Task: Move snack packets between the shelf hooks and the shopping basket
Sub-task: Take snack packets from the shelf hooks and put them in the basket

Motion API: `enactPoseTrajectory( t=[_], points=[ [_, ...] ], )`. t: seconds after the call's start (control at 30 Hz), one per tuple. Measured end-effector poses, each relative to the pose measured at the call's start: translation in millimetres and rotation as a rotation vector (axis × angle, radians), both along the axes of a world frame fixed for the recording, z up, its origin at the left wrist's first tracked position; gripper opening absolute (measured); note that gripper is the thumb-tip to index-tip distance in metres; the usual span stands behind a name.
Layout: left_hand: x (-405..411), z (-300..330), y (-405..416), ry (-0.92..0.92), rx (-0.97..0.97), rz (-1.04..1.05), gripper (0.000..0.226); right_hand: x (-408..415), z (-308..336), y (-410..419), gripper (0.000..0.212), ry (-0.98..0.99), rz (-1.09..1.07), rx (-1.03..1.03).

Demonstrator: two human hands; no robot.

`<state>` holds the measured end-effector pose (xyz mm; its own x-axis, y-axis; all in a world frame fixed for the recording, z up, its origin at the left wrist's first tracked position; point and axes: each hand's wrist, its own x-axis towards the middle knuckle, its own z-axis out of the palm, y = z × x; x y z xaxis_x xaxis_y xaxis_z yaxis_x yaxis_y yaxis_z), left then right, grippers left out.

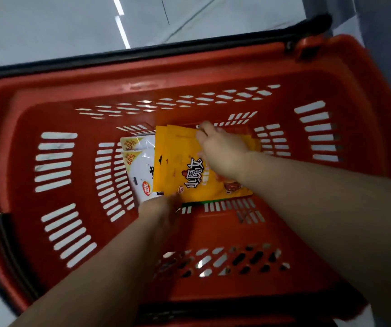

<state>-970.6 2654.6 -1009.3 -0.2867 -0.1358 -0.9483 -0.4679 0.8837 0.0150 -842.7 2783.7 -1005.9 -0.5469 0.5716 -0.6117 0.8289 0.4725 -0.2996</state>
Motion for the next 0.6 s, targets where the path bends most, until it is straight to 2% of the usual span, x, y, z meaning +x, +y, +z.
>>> enactPoseTrajectory(
  t=[0.07, 0.13, 0.3, 0.37, 0.43, 0.5, 0.6],
  points=[
    [0, 9, 2, 0.041, -0.032, -0.002, 0.015, 3, 7, 3, 0.043, 0.064, -0.091, -0.059],
    [-3, 14, 3, 0.044, 0.014, 0.054, 0.011, 7, 14, 7, 0.035, 0.087, -0.166, -0.123],
    [-11, 38, 14, -0.046, 0.254, 0.139, 0.011, 25, 41, 16, 0.009, 0.269, -0.428, -0.251],
    [-12, 51, 21, -0.084, 0.361, 0.137, 0.013, 33, 56, 16, 0.009, 0.335, -0.51, -0.261],
    [-14, 69, 28, -0.077, 0.457, 0.036, 0.016, 43, 71, 11, 0.015, 0.389, -0.61, -0.252],
    [-18, 90, 35, 0.006, 0.555, -0.212, 0.009, 52, 86, 3, 0.021, 0.436, -0.715, -0.235],
    [-24, 133, 49, 0.133, 0.699, -0.458, 0.017, 63, 116, -8, 0.023, 0.519, -0.876, -0.227]
  ],
)
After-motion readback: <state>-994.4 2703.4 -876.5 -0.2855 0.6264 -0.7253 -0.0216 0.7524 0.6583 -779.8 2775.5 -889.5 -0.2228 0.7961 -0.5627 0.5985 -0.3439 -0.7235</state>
